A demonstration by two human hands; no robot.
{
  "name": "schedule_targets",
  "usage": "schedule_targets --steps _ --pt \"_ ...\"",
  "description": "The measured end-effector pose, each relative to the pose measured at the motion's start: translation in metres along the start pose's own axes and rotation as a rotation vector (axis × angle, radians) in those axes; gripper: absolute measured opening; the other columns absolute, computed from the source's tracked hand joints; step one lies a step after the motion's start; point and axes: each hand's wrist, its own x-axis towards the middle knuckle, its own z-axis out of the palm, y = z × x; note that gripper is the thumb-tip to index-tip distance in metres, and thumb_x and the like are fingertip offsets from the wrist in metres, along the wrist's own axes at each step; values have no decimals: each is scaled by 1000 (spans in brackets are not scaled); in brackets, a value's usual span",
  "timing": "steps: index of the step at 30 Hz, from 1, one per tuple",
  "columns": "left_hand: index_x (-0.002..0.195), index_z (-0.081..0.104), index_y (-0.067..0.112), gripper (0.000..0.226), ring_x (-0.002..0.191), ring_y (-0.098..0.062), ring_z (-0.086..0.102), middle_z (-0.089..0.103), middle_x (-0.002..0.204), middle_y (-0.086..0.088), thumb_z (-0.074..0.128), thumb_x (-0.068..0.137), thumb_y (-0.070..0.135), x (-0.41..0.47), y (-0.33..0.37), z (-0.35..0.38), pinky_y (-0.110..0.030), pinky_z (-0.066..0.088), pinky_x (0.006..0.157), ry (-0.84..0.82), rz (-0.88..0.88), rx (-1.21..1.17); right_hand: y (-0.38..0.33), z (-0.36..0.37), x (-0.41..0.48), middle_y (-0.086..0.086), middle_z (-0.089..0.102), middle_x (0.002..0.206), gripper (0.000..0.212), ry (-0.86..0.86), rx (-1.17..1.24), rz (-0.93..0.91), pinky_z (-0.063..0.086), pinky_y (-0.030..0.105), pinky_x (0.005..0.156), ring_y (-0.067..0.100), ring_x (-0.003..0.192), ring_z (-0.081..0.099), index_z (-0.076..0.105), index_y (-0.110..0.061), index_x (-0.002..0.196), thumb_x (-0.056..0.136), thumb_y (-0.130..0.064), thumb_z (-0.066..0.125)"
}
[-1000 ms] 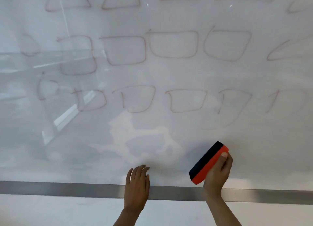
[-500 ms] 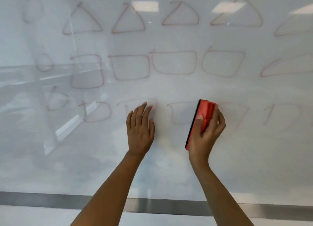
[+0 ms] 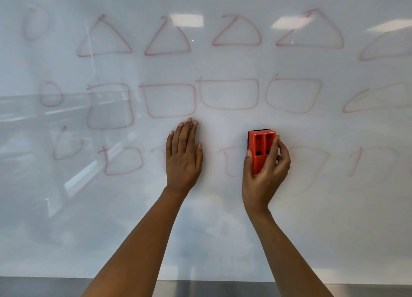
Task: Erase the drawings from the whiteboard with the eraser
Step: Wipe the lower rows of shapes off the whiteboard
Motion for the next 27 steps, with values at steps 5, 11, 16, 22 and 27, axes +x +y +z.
schedule_targets --steps 5,11,16,22,27 --pt "144 38 4 49 141 -22 28 34 151 -8 35 98 21 -4 -6 12 -37 16 119 41 35 53 -1 13 -13 9 45 131 57 -9 -115 -211 44 39 86 27 108 51 45 -8 138 91 -36 61" --pt "144 37 5 48 141 -23 29 31 151 -6 36 98 18 -5 -9 15 -38 17 120 84 67 54 22 4 -13 6 46 130 53 -188 -185 -780 48 38 77 25 97 56 47 -12 135 90 -35 60" --pt "143 37 4 48 141 -23 29 35 150 -8 36 98 19 -6 -7 17 -38 18 120 90 62 48 27 3 21 13 51 125 54 76 -196 -323 46 39 81 27 102 54 49 -8 135 90 -33 63" --pt "144 36 5 48 141 -23 29 32 151 -6 37 98 18 -6 -10 18 -39 19 120 101 71 49 17 13 -22 9 47 128 54 -120 -195 -660 44 39 77 27 100 54 48 -10 136 90 -36 61" --pt "143 36 5 47 140 -24 31 34 150 -7 38 98 18 -6 -9 17 -38 19 119 103 72 36 45 -4 -11 6 47 128 50 -181 -178 -842 48 40 74 24 97 53 49 -13 133 89 -34 61"
